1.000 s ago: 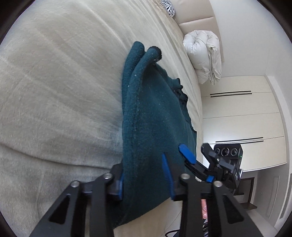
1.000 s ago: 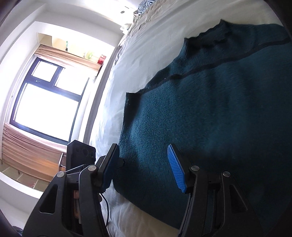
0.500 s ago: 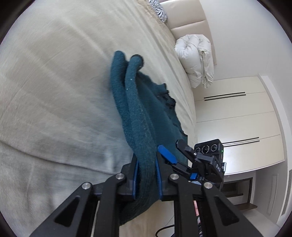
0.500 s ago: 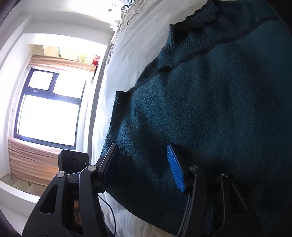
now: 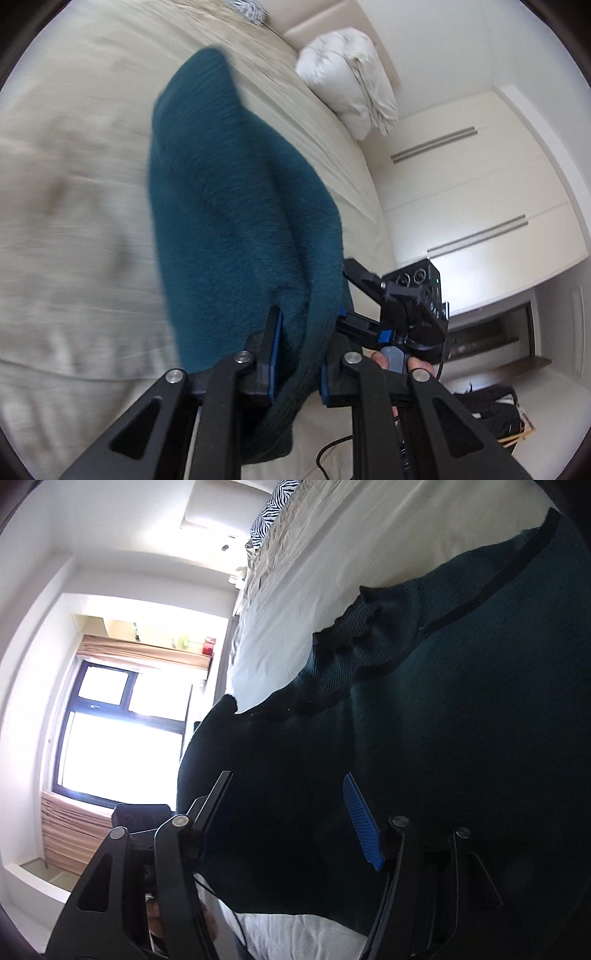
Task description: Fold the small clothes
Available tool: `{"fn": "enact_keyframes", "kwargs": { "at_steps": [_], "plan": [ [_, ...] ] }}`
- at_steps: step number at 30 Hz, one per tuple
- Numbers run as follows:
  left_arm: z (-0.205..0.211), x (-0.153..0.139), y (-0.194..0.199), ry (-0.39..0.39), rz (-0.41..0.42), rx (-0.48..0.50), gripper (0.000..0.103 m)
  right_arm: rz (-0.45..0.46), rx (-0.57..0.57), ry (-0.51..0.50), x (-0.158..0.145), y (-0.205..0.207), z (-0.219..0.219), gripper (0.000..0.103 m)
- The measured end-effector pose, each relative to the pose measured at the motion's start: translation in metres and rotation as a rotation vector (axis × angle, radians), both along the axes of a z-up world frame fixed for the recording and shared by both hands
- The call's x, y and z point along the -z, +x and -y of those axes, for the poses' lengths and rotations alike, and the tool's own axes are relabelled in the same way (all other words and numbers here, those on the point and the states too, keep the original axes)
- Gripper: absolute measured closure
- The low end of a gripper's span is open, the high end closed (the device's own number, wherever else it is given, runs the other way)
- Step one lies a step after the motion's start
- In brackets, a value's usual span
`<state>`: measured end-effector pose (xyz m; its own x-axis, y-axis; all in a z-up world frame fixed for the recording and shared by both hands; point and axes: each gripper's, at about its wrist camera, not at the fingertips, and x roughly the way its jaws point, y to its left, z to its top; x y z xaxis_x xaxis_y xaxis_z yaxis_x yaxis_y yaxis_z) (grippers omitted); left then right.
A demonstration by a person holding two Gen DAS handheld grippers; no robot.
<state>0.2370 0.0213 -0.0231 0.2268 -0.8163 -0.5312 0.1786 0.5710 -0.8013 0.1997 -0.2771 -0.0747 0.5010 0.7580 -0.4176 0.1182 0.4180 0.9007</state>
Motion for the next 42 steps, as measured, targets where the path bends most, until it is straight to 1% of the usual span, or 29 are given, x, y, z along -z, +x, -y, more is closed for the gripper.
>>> {"fn": "enact_keyframes", "kwargs": {
  "at_steps": [2,4,5,8,10,12,13,15,16,17,18,19,20,21,23,24,26,28,29,31,35,38,40,42],
  "plan": [
    [0.025,0.003,0.001,0.016,0.002,0.038,0.086,0.004,0.014,0.012,0.002,-0.002,0.010,0.039],
    [0.042,0.007,-0.001,0.032,0.004,0.066,0.086,0.015,0.029,0.035,0.003,-0.003,0.024,0.039],
    [0.057,0.012,-0.002,0.049,0.006,0.085,0.086,0.019,0.034,0.044,0.003,-0.004,0.029,0.039],
    [0.085,0.025,-0.001,0.064,-0.014,0.116,0.086,0.031,0.042,0.054,0.003,-0.003,0.043,0.032],
    [0.100,0.036,-0.002,0.081,-0.025,0.133,0.086,0.022,0.028,0.044,0.007,-0.001,0.046,0.032],
    [0.107,0.044,-0.007,0.095,-0.032,0.140,0.086,-0.013,0.022,0.008,0.014,0.002,0.049,0.032],
    [0.110,0.045,-0.009,0.100,-0.031,0.142,0.086,-0.033,0.021,-0.005,0.019,0.003,0.050,0.032],
    [0.110,0.047,-0.010,0.104,-0.031,0.144,0.085,-0.042,0.028,-0.004,0.025,0.004,0.053,0.032],
    [0.111,0.047,-0.011,0.108,-0.029,0.142,0.082,-0.040,0.032,-0.008,0.026,0.005,0.053,0.033],
    [0.109,0.046,-0.013,0.108,-0.025,0.144,0.074,-0.036,0.032,-0.018,0.025,0.005,0.053,0.034],
    [0.107,0.044,-0.015,0.089,-0.020,0.155,0.063,-0.032,0.028,-0.036,0.024,0.007,0.051,0.034],
    [0.108,0.042,-0.020,0.075,-0.015,0.160,0.057,-0.030,0.020,-0.064,0.023,0.009,0.048,0.036],
    [0.108,0.040,-0.024,0.070,-0.009,0.162,0.046,-0.028,0.009,-0.096,0.021,0.011,0.045,0.038],
    [0.104,0.036,-0.029,0.074,0.006,0.162,0.040,-0.028,0.001,-0.121,0.021,0.013,0.043,0.039],
    [0.091,0.032,-0.033,0.078,0.031,0.169,0.038,-0.034,-0.019,-0.183,0.017,0.015,0.038,0.048],
    [0.085,0.029,-0.038,0.081,0.044,0.174,0.038,-0.035,-0.030,-0.220,0.015,0.012,0.035,0.051],
    [0.073,0.025,-0.043,0.073,0.056,0.176,0.038,-0.041,-0.039,-0.268,0.015,0.012,0.032,0.066],
    [0.060,0.023,-0.045,0.077,0.058,0.173,0.038,-0.048,-0.040,-0.303,0.015,0.013,0.031,0.073],
    [0.059,0.023,-0.044,0.082,0.060,0.188,0.038,-0.048,-0.036,-0.321,0.015,0.013,0.031,0.078],
    [0.048,0.020,-0.044,0.077,0.062,0.170,0.038,-0.047,-0.031,-0.362,0.012,0.014,0.030,0.084],
    [0.035,0.015,-0.044,0.077,0.079,0.154,0.037,-0.029,-0.033,-0.427,0.000,0.013,0.029,0.089],
    [0.034,0.012,-0.045,0.070,0.076,0.140,0.036,-0.014,-0.027,-0.473,-0.012,0.011,0.036,0.090],
    [0.042,0.016,-0.040,0.069,0.071,0.140,0.036,-0.014,-0.015,-0.491,-0.020,0.011,0.042,0.090],
    [0.039,0.018,-0.040,0.071,0.070,0.147,0.035,-0.020,-0.001,-0.508,-0.026,0.009,0.053,0.090]
  ]
}}
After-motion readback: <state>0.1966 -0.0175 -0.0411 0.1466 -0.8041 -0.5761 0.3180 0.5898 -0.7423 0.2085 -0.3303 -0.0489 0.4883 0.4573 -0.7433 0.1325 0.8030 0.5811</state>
